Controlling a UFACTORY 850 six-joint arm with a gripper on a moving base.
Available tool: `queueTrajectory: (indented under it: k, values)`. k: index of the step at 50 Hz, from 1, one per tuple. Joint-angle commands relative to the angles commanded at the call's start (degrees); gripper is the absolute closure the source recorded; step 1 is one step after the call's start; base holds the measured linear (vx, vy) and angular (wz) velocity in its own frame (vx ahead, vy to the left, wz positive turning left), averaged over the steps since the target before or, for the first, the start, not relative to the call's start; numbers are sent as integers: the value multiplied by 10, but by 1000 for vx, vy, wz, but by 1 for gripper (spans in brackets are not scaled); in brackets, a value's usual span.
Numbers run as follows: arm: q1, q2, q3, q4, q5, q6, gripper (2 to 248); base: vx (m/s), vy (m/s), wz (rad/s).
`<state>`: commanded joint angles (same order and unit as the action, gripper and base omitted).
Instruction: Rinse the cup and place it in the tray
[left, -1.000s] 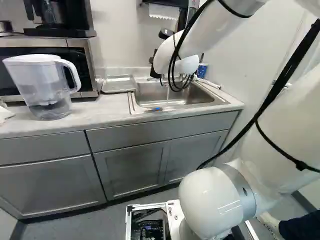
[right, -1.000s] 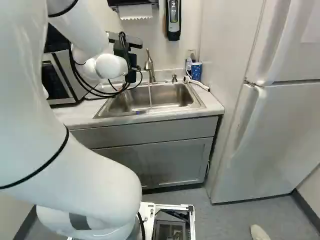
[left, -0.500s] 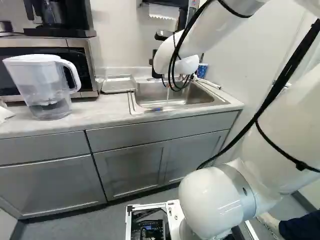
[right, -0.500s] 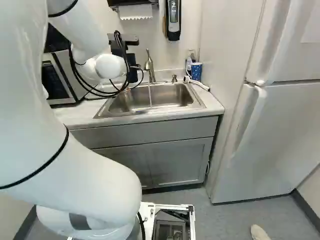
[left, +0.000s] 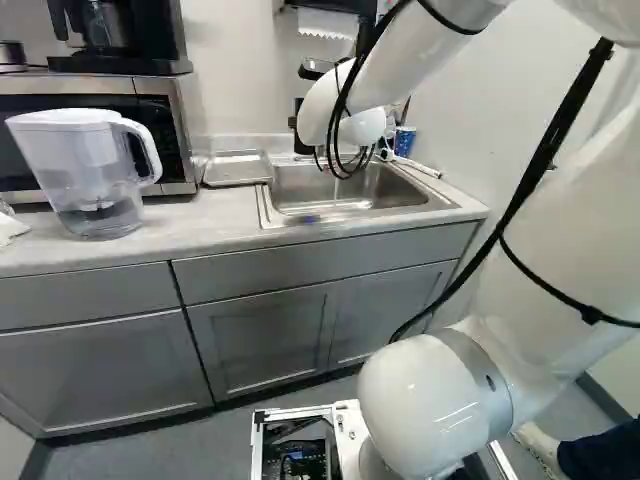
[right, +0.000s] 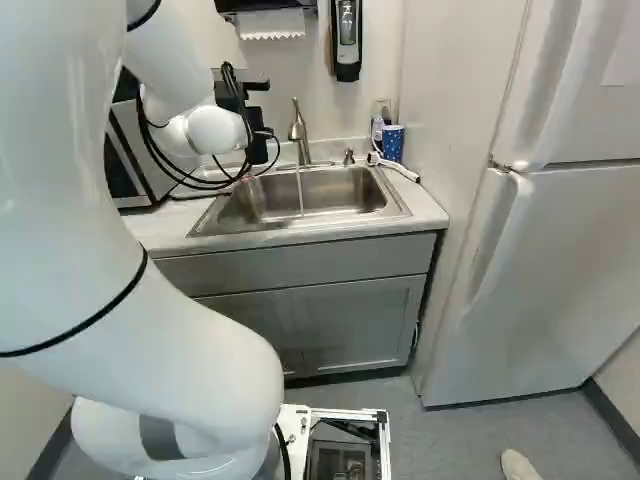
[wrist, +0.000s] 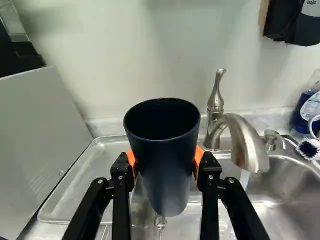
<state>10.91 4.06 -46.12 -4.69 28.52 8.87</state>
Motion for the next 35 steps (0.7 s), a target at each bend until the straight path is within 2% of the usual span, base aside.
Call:
queueTrajectory:
  k: [35]
  values:
    - [55, -51, -50, 0, 6, 0, 125, 0, 0, 0]
